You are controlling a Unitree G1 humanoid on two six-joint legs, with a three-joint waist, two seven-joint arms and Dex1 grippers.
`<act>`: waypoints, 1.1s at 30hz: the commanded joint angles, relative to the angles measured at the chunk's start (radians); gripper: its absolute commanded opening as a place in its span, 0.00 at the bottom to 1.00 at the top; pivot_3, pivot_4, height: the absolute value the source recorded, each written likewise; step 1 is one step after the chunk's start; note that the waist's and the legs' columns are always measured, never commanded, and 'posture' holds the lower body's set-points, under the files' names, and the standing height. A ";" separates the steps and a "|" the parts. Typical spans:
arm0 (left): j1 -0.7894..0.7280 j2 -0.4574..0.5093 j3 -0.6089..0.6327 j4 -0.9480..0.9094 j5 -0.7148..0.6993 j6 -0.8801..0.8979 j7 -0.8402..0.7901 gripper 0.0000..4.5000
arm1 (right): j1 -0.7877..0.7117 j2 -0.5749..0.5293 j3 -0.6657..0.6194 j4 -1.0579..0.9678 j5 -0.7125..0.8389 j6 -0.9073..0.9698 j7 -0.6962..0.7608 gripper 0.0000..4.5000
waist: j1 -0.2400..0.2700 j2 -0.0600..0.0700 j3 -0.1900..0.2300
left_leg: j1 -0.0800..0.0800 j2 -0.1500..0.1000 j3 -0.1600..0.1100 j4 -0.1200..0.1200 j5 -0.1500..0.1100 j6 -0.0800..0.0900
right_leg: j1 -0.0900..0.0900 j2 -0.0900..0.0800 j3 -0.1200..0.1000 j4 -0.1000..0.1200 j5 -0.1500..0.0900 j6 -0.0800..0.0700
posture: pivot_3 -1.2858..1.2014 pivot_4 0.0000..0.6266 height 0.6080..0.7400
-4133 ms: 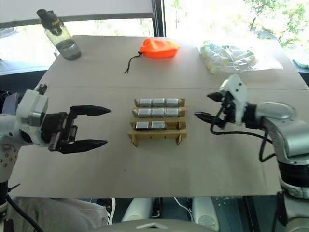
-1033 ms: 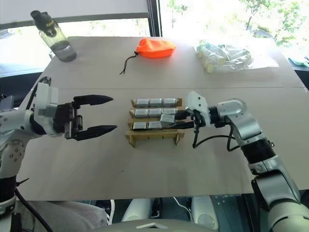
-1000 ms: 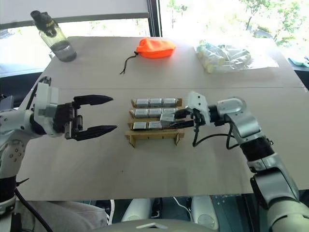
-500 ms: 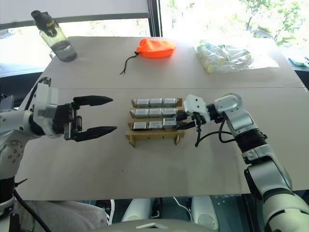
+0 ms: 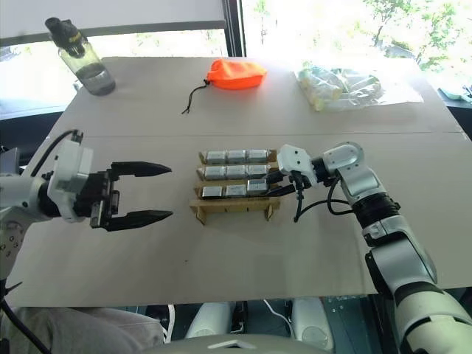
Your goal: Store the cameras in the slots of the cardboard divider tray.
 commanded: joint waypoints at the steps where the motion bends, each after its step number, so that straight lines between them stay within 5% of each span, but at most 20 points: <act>1: 0.001 0.026 0.016 -0.021 0.005 0.007 -0.006 0.98 | -0.009 -0.002 -0.012 -0.003 -0.009 -0.002 0.004 0.15 | 0.000 0.000 0.000 | 0.000 0.000 0.000 0.000 0.000 0.000 | 0.000 0.000 0.000 0.000 0.000 0.000 | 0.52 0.24 1.00; 22: -0.026 0.029 0.000 -0.020 0.005 0.023 -0.008 0.98 | -0.007 -0.007 -0.016 -0.013 -0.006 0.031 0.003 0.15 | 0.000 0.000 0.000 | 0.000 0.000 0.000 0.000 0.000 0.000 | 0.000 0.000 0.000 0.000 0.000 0.000 | 0.52 0.24 1.00; 28: -0.032 0.026 -0.006 -0.021 0.007 0.019 -0.003 0.98 | -0.005 -0.004 -0.019 -0.018 -0.014 0.045 -0.007 0.82 | -0.001 0.001 0.000 | -0.001 0.000 0.000 0.000 0.000 0.000 | 0.000 0.000 0.000 -0.001 0.000 0.000 | 0.52 0.24 1.00; 31: -0.030 0.026 -0.005 -0.024 0.005 0.021 -0.002 0.98 | -0.005 -0.003 -0.022 -0.021 -0.015 0.046 -0.010 0.99 | -0.001 0.001 0.000 | 0.000 0.000 0.000 0.000 0.000 0.000 | 0.000 0.000 0.000 0.000 0.000 0.000 | 0.52 0.24 1.00; 33: -0.027 0.026 -0.002 -0.026 0.004 0.021 -0.001 0.98 | -0.003 -0.007 -0.025 -0.032 -0.014 0.046 -0.008 0.99 | -0.001 0.001 0.000 | 0.000 0.000 0.000 0.000 0.000 0.000 | 0.000 0.000 0.000 0.000 0.000 0.000 | 0.52 0.24 1.00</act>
